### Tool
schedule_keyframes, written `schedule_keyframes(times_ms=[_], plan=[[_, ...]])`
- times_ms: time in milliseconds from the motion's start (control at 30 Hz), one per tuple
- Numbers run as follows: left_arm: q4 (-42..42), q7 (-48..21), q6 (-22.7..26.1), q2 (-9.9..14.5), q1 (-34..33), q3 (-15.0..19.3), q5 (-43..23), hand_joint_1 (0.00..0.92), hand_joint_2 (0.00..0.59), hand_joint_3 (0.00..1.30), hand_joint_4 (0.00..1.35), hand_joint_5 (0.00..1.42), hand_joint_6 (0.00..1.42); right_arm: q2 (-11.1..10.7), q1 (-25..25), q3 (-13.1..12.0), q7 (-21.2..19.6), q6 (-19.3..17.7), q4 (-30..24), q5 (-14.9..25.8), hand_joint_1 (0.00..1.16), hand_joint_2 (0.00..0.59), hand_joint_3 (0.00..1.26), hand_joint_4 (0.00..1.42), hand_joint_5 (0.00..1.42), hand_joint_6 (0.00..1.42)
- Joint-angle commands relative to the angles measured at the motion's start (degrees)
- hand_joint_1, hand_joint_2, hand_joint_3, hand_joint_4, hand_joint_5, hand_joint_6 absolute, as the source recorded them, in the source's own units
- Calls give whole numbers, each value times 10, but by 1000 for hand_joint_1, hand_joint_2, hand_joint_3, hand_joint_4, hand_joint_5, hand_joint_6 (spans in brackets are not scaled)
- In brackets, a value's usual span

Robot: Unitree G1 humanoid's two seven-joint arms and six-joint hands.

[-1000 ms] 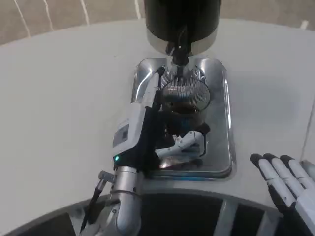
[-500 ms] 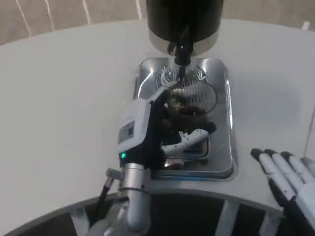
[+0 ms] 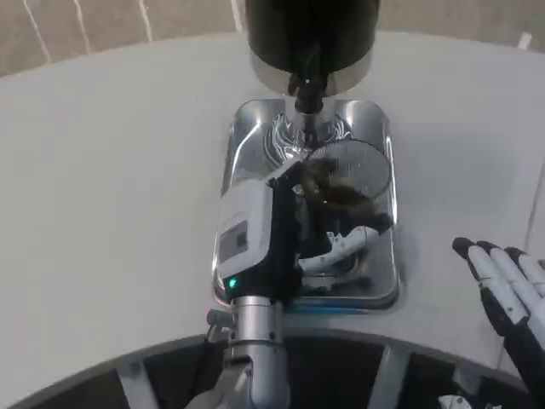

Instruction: Grasp the cup under the faucet to collect the drink, then remove the cup.

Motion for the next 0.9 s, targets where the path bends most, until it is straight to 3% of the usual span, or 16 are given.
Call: schedule_keyframes(times_ms=[33, 467, 900], plan=[[-18, 20, 1, 11, 18, 5, 2, 704, 60, 1108, 1236, 1365, 1424, -5, -12, 5, 4, 1, 13, 2, 576, 380, 0, 0, 0, 0], [-106, 23, -18, 46, 89, 16, 3, 713, 57, 1124, 1248, 1355, 1424, -13, -19, 15, -3, -6, 18, 11, 560, 391, 0, 0, 0, 2], [-308, -48, -6, 114, 225, 60, 1, 688, 69, 1112, 1247, 1337, 1424, -30, -39, 23, -30, -26, 45, 6, 512, 418, 0, 0, 0, 0]])
